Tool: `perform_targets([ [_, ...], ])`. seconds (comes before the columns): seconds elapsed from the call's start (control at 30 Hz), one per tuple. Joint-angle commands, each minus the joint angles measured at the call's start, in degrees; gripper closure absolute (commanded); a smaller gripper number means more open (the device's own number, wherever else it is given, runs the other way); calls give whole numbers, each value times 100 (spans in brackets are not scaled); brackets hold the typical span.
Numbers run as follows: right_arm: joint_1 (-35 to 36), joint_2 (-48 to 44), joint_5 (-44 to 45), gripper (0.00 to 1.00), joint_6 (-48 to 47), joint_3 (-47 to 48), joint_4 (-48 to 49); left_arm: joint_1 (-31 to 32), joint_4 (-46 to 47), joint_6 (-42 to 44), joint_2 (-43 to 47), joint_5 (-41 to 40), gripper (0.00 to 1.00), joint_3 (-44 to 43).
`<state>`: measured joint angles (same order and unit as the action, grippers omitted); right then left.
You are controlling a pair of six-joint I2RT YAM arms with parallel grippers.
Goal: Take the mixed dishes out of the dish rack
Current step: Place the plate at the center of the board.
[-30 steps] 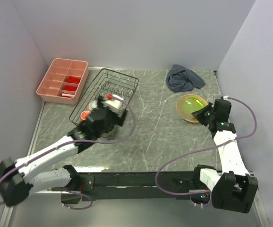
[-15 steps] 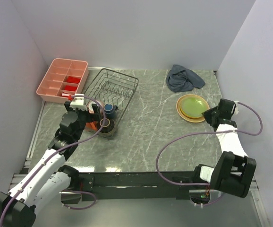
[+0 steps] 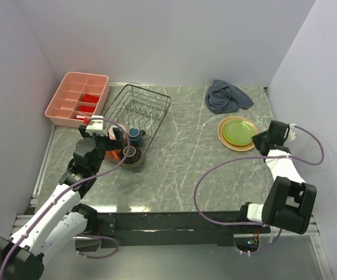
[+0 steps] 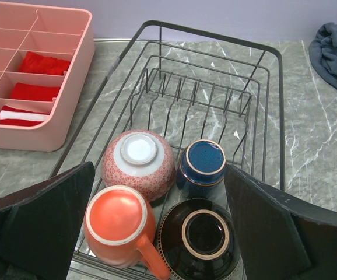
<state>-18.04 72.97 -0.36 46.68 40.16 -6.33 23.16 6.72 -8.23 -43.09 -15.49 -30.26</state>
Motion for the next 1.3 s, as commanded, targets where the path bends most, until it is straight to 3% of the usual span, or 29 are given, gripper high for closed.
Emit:
perform_targets([
  [0.0, -24, -160, 422, 95, 393, -61, 474, 49, 365, -3, 108, -34, 1, -24],
  [0.27, 143, -213, 1047, 93, 1062, -211, 510, 110, 374, 32, 117, -77, 1, -6],
  [0.8, 1075, 586, 2084, 88, 1959, 378, 114, 180, 383, 93, 178, -113, 1, 20],
  [0.97, 1215, 631, 2224, 77, 2117, 221, 53, 180, 383, 111, 213, -121, 1, 11],
  [1.0, 1215, 605, 2225, 67, 2126, 185, 53, 180, 383, 102, 213, -121, 1, 11],
  [1.07, 1215, 534, 2225, 62, 2092, 159, 18, 180, 382, 111, 213, -104, 1, 11],
  [1.1, 1215, 508, 2216, 54, 2074, 150, 9, 198, 383, 102, 213, -86, 0, 11],
  [1.27, 1277, 245, 1996, 51, 1863, 159, -114, 224, 391, 120, 213, -69, 1, 11],
])
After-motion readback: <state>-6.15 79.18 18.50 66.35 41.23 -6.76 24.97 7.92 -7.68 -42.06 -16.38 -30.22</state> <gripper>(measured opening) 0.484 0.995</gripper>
